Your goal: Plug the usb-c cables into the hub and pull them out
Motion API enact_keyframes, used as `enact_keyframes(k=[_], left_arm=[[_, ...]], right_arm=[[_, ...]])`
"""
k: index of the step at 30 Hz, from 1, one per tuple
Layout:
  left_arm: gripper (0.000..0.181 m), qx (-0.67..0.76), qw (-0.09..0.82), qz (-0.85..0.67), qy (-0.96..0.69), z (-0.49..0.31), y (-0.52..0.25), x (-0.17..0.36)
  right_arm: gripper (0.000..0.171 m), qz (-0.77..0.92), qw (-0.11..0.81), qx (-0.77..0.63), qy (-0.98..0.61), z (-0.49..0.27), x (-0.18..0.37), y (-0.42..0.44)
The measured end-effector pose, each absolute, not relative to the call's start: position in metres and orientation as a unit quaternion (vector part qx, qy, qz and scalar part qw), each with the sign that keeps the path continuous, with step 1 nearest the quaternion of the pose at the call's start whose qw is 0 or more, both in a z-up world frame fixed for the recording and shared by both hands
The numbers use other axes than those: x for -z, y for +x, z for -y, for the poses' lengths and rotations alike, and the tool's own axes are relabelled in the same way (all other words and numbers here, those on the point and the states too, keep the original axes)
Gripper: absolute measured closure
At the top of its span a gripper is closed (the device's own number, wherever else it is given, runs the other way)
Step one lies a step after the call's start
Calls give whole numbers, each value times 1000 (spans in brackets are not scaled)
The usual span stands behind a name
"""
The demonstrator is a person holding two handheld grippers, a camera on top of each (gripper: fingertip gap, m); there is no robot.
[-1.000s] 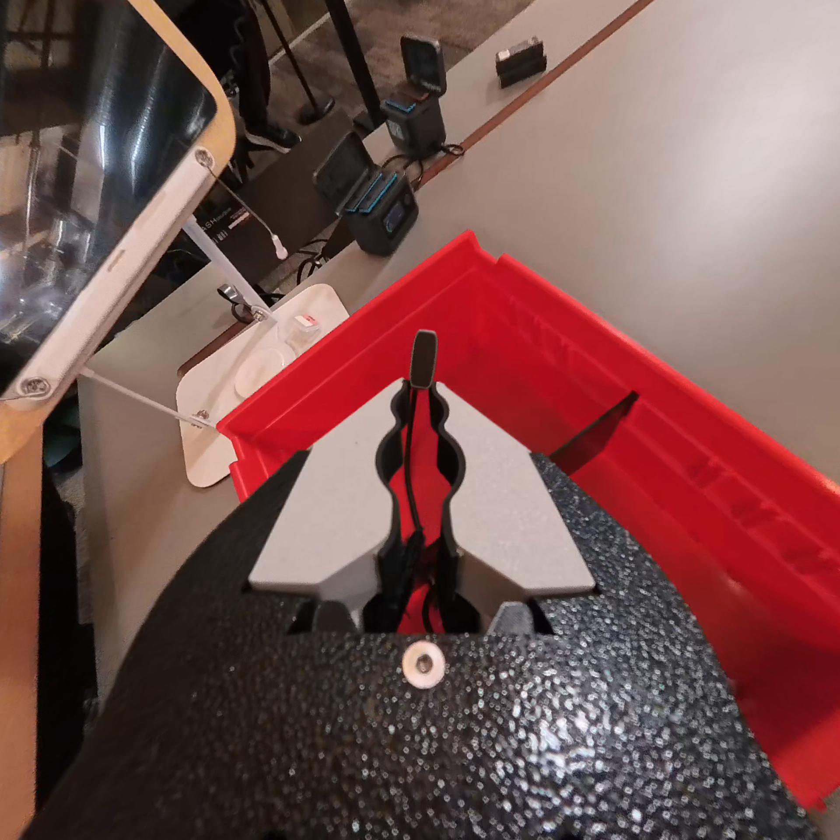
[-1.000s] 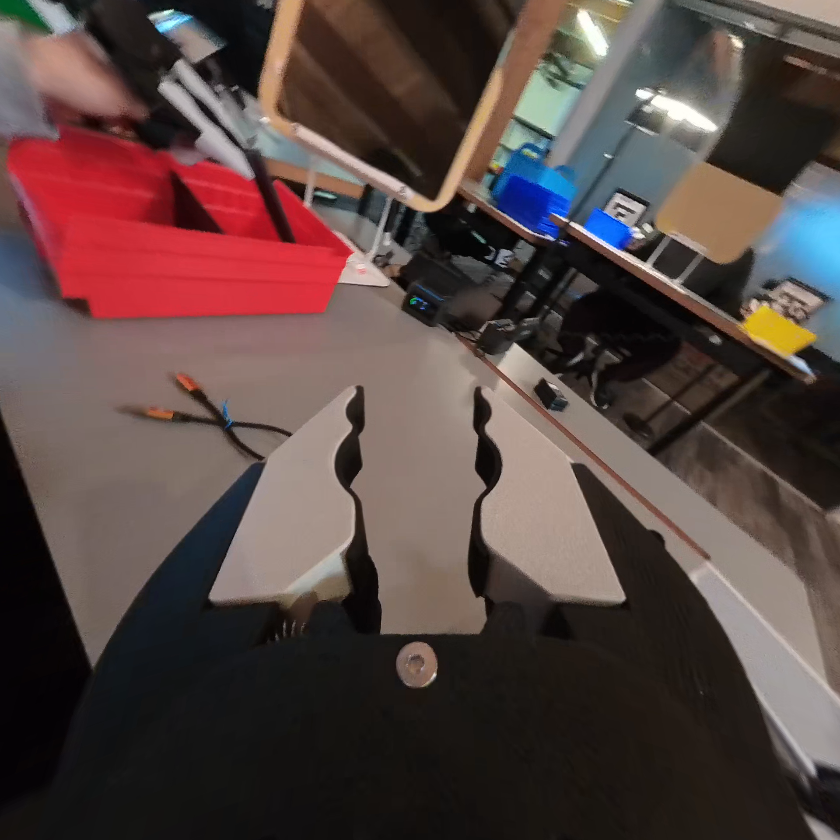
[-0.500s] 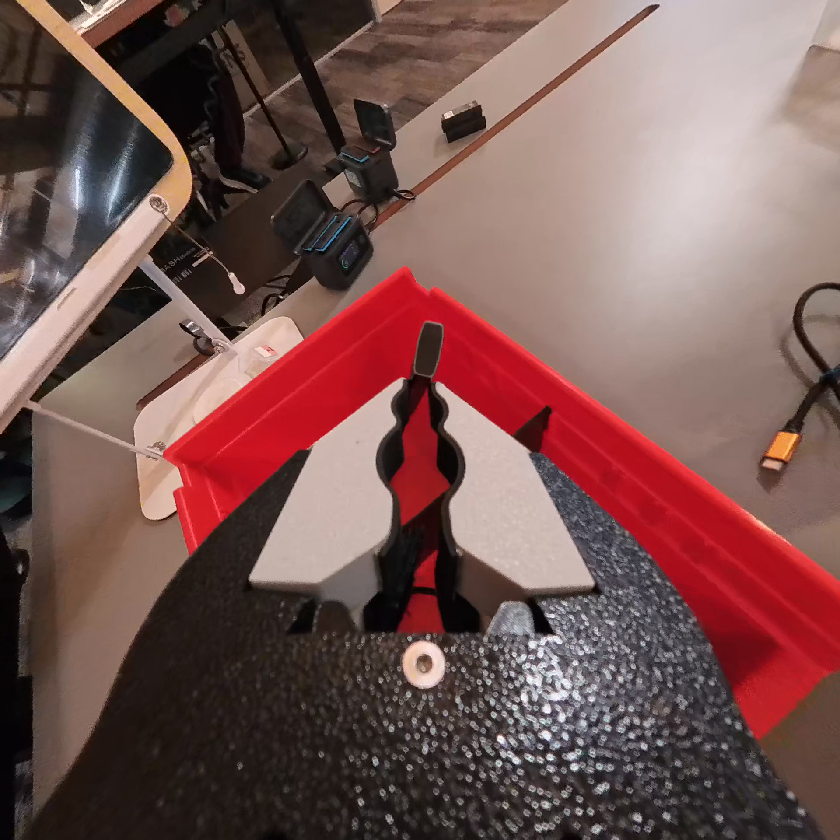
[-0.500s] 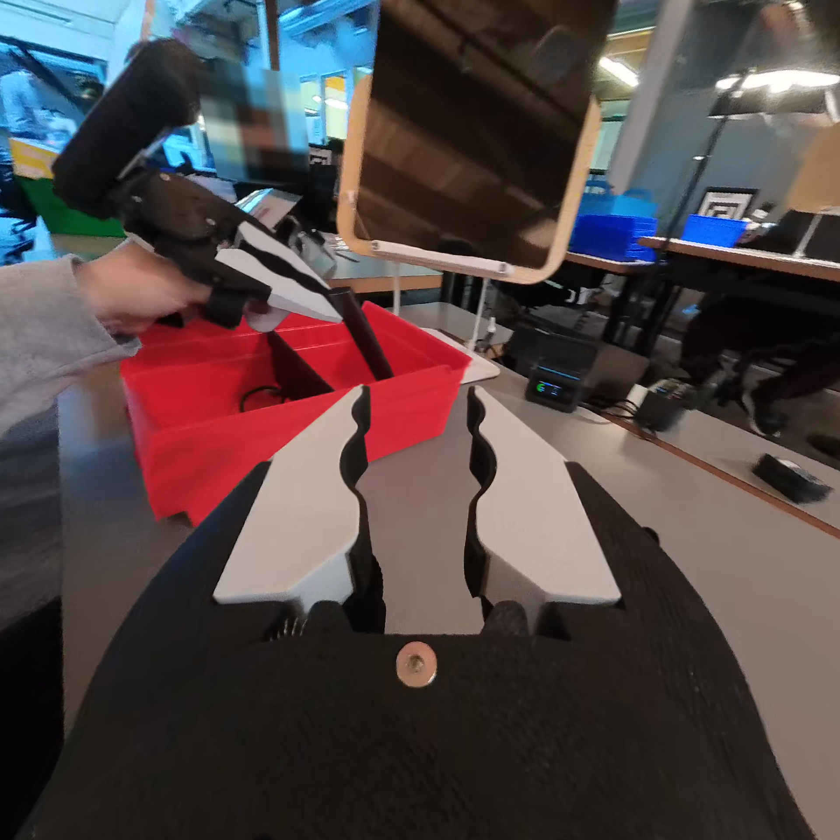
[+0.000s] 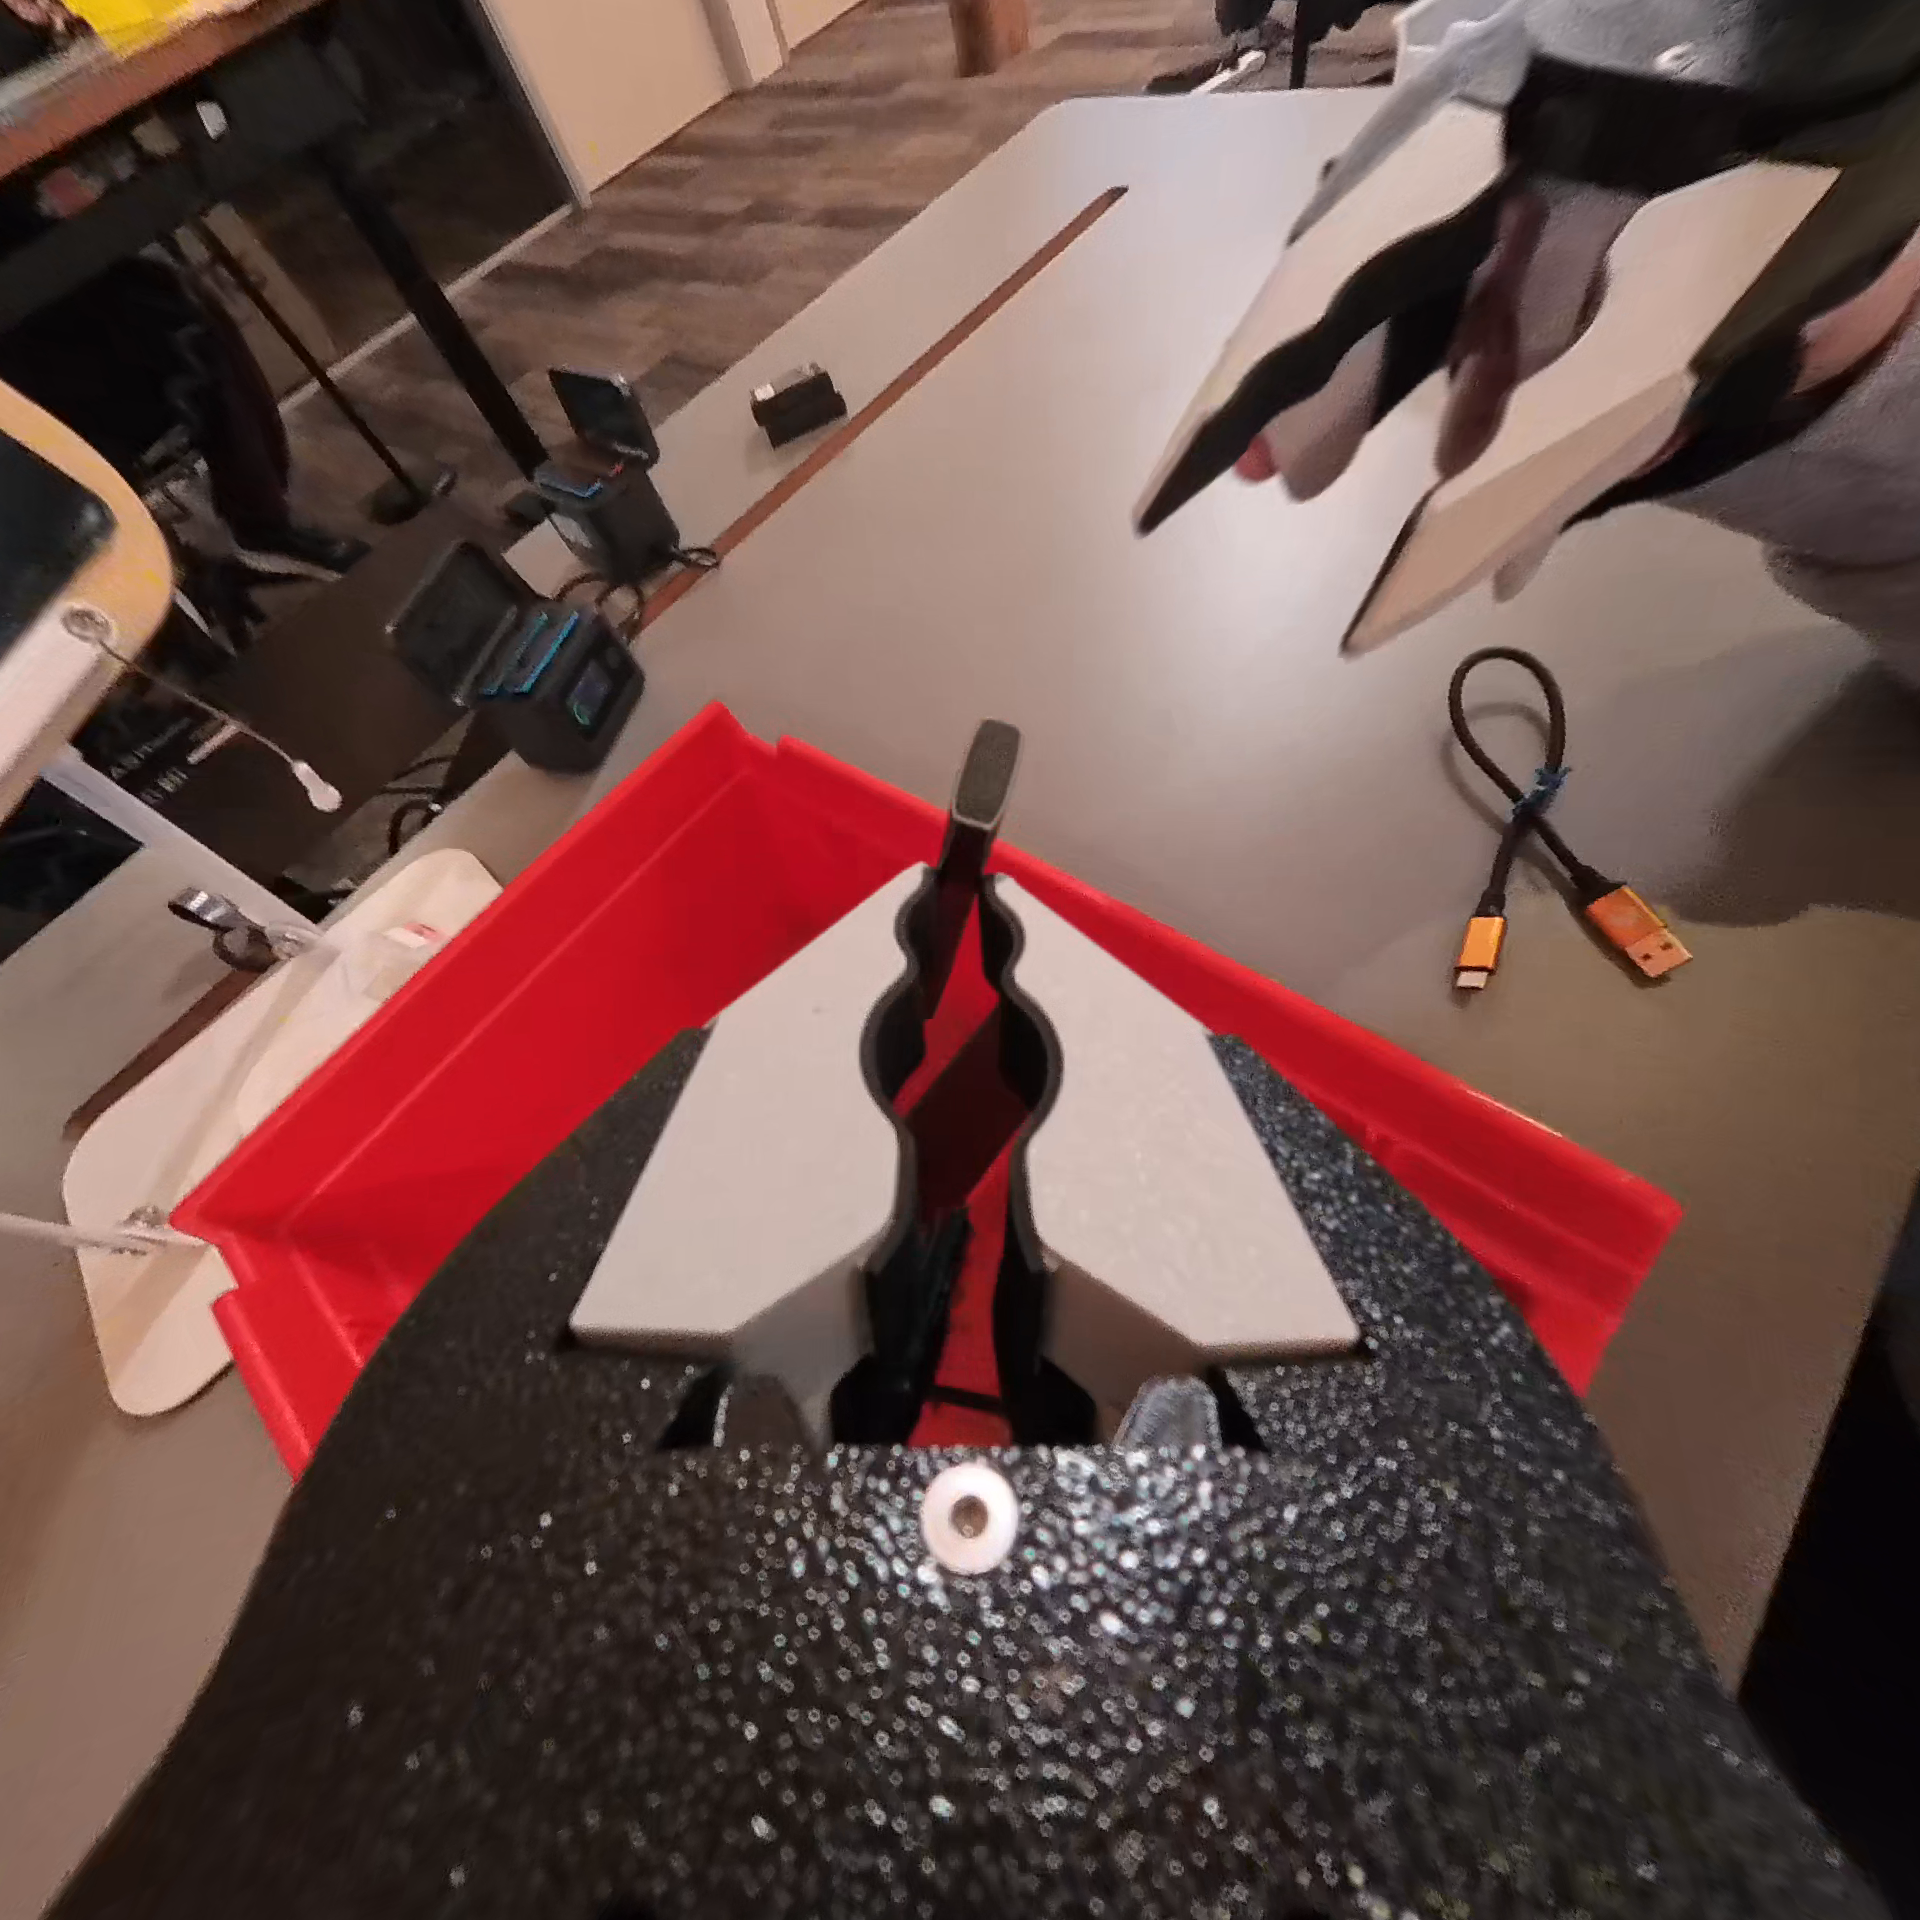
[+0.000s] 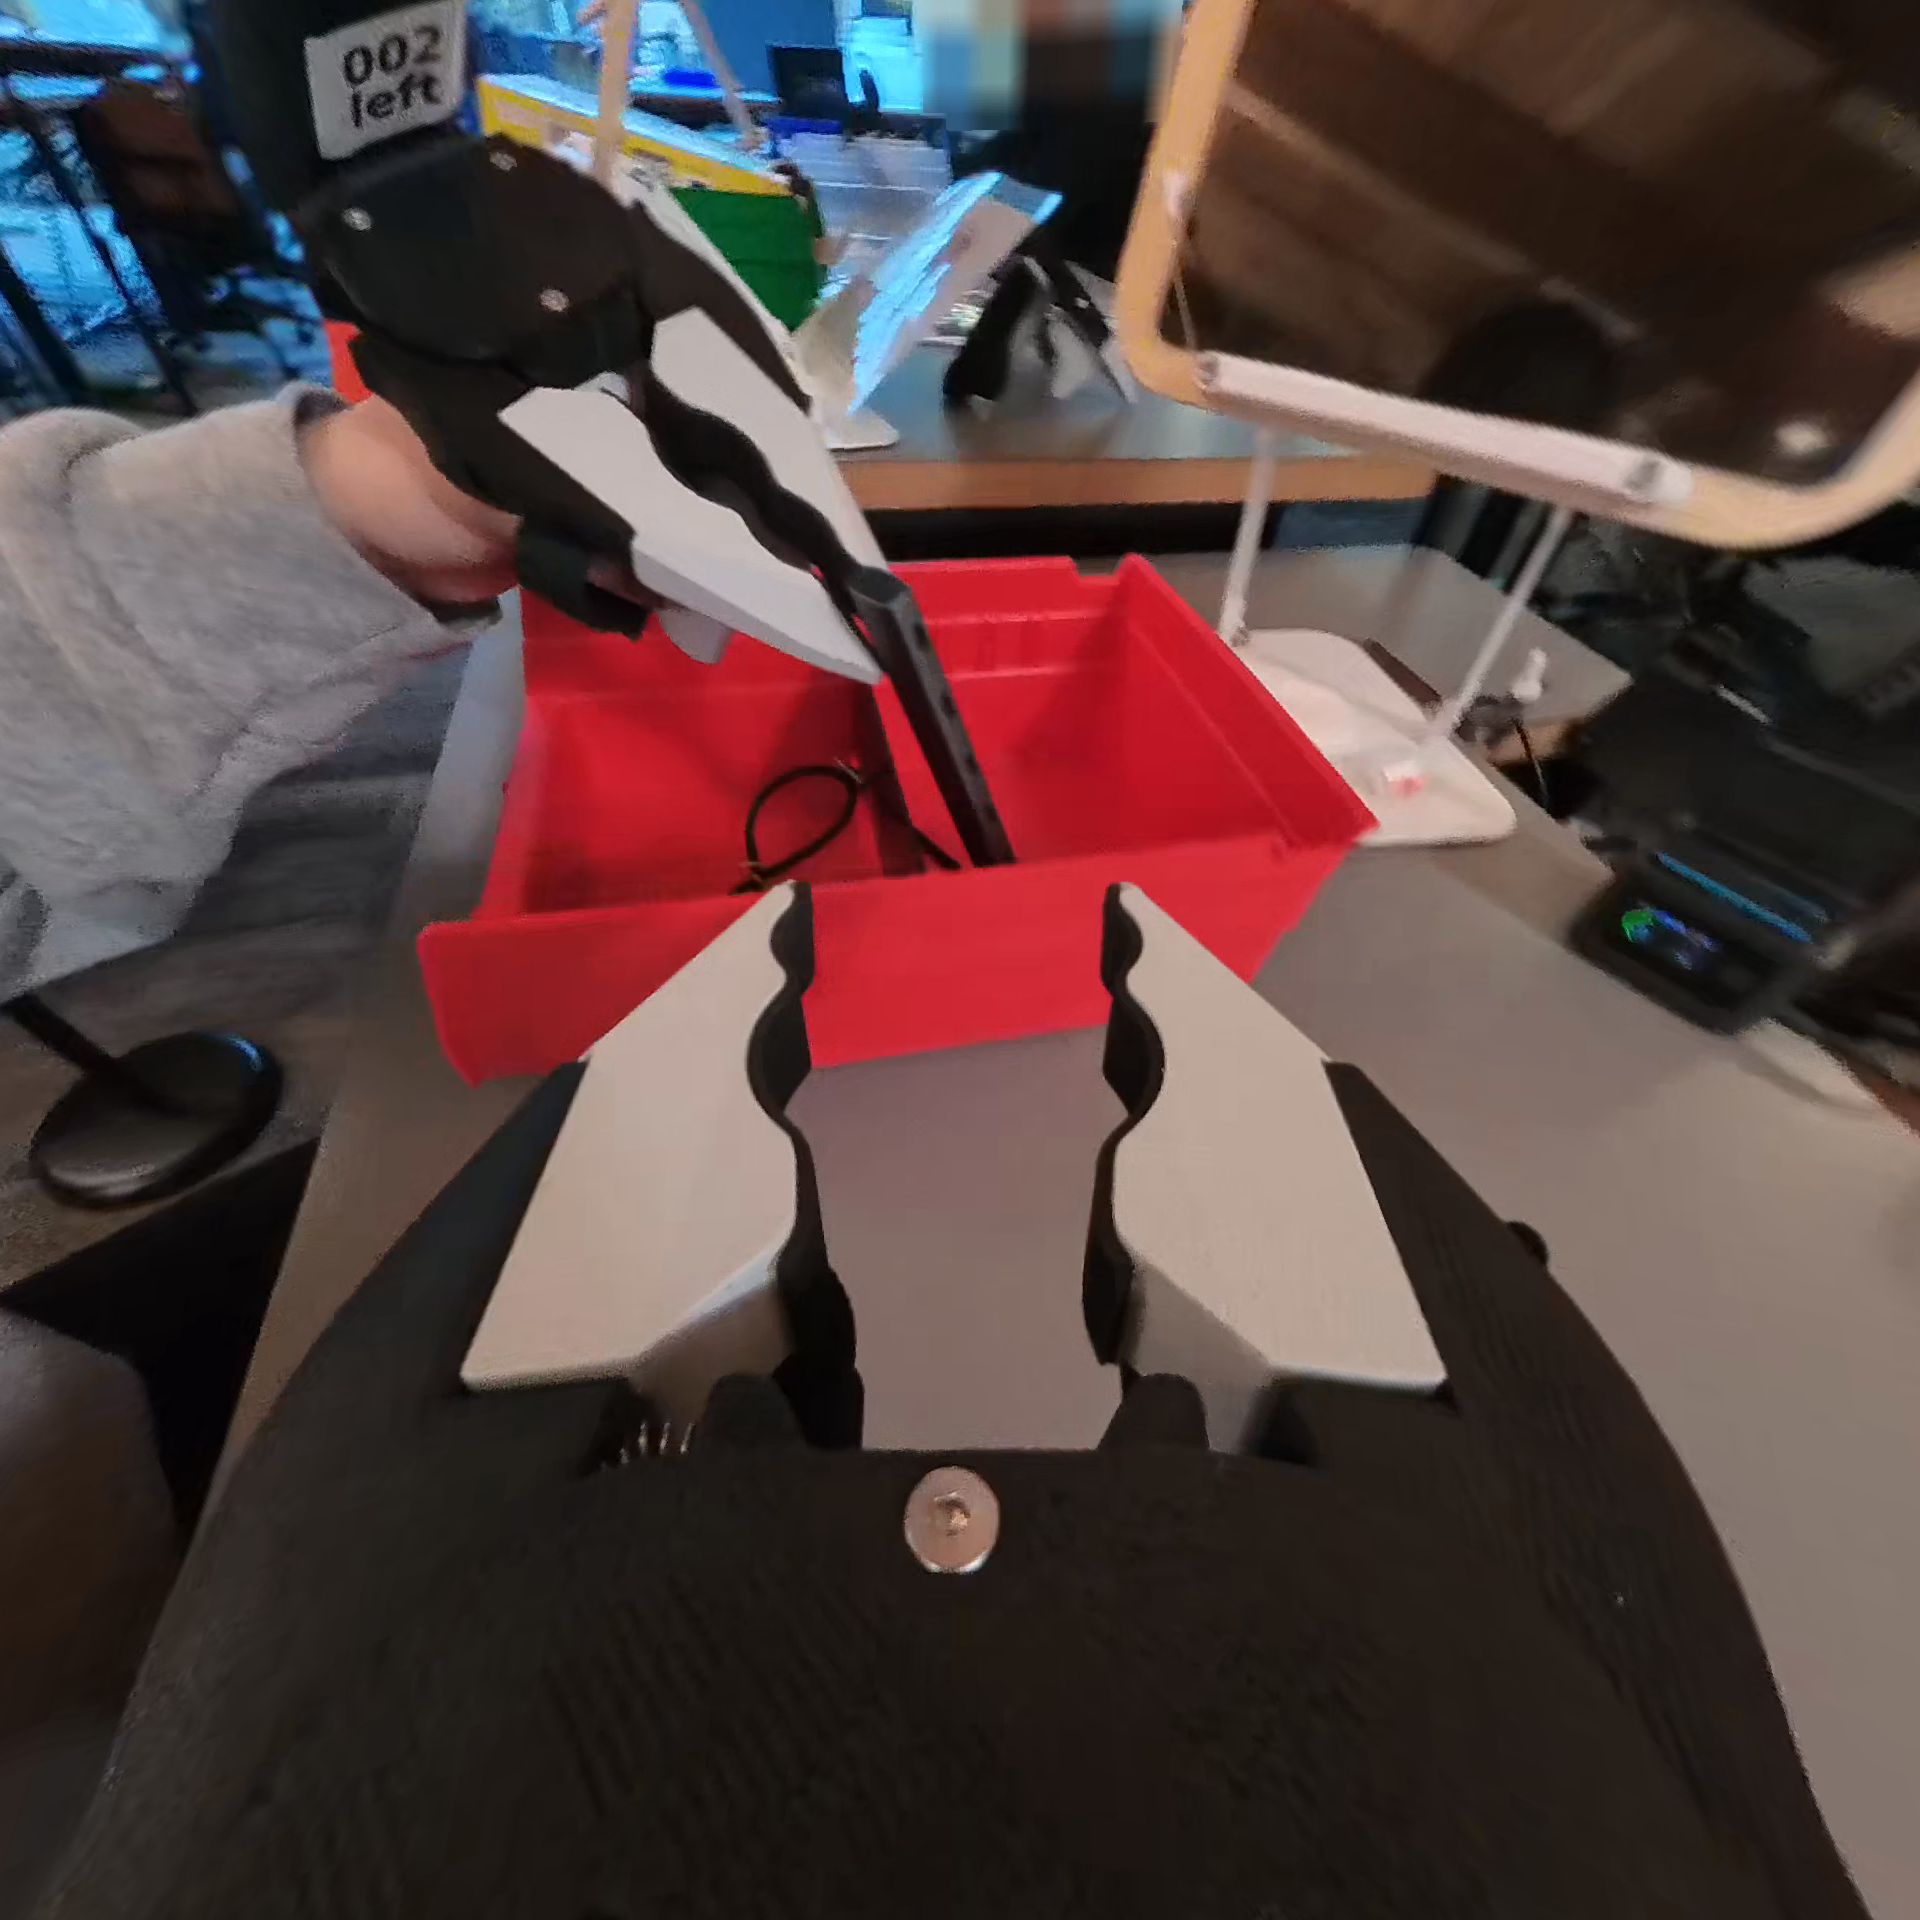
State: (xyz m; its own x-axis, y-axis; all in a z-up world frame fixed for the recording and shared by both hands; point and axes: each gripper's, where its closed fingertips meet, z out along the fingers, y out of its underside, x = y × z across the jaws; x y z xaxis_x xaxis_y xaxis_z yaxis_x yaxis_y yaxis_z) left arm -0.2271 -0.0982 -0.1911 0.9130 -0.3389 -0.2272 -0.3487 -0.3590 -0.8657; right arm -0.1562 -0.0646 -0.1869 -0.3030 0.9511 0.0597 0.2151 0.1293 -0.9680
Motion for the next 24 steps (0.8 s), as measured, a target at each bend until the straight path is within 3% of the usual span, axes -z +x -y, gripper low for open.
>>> enact_keyframes(k=[1, 7, 11, 20, 22, 24], left_arm=[[176, -8, 527, -214, -823, 97, -227, 190], [175, 53, 545, -288, -786, 99, -202, 179], [176, 52, 559, -266, -784, 97, -213, 171], [181, -101, 501, -114, -852, 139, -300, 193], [181, -150, 455, -116, -870, 146, -314, 213], [169, -188, 390, -166, -886, 149, -321, 237]], right_arm=[[116, 662, 379, -477, -437, 72, 186, -167], [127, 720, 389, -424, -387, 94, 190, -219], [162, 754, 374, -403, -358, 101, 198, -235], [163, 800, 460, -262, -283, 81, 203, -257], [163, 816, 463, -229, -259, 80, 210, -261], [163, 832, 464, -189, -241, 75, 216, -266]])
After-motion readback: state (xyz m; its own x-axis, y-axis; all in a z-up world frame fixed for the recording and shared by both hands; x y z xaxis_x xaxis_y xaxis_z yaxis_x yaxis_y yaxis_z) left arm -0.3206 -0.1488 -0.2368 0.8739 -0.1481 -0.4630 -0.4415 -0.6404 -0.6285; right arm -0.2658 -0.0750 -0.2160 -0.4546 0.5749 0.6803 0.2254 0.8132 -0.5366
